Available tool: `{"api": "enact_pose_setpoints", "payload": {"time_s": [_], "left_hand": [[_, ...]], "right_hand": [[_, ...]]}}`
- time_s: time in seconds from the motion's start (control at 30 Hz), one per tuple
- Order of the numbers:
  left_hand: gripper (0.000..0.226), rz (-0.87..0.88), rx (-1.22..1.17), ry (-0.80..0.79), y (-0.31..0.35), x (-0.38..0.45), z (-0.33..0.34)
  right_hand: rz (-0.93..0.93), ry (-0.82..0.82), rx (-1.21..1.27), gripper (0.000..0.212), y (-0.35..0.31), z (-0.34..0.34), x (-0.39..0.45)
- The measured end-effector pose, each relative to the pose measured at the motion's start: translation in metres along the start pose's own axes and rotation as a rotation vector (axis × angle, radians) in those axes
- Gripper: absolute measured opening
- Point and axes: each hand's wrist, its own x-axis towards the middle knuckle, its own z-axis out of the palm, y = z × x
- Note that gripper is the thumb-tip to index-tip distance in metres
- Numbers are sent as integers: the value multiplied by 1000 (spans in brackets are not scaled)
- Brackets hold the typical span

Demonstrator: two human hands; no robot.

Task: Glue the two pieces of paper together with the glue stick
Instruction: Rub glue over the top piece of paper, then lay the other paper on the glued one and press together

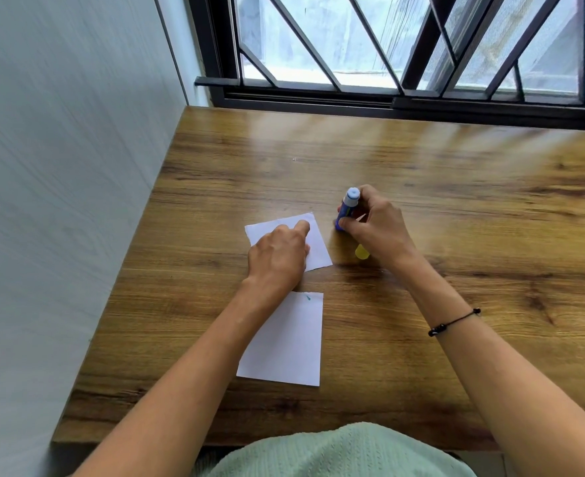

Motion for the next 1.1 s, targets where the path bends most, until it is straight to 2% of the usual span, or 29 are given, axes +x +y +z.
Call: {"api": "enact_pose_setpoints", "payload": {"time_s": [0.23, 0.33, 0.43, 0.5, 0.6, 0.7, 0.77, 0.93, 1.1], "left_hand": [[16, -10, -14, -7, -1, 1, -1], [16, -18, -22, -16, -1, 1, -1], [15, -16, -31, -31, -1, 1, -2], [16, -13, -30, -34, -1, 0, -3], [15, -15, -34, -37, -1, 0, -3], [14, -7, -25, -27, 0, -1, -4], [16, 5, -19, -24, 0, -1, -4], [17, 18, -33, -12, -2, -3, -1], [17, 27, -29, 6, -3, -1, 1]], "right_hand": [[2, -19, -31, 29, -3, -3, 1], [14, -31, -17, 42, -6, -8, 0], [10, 42, -21, 56, -9, -17, -7], [4, 146, -53, 54, -12, -22, -20], [-47, 237, -129, 31, -19, -20, -48], [-112, 8, -191, 13, -26, 0, -75], [-141, -144, -296, 18, -27, 18, -86], [-164, -197, -495, 33, -28, 43, -95], [-120, -260, -556, 37, -37, 49, -95]]}}
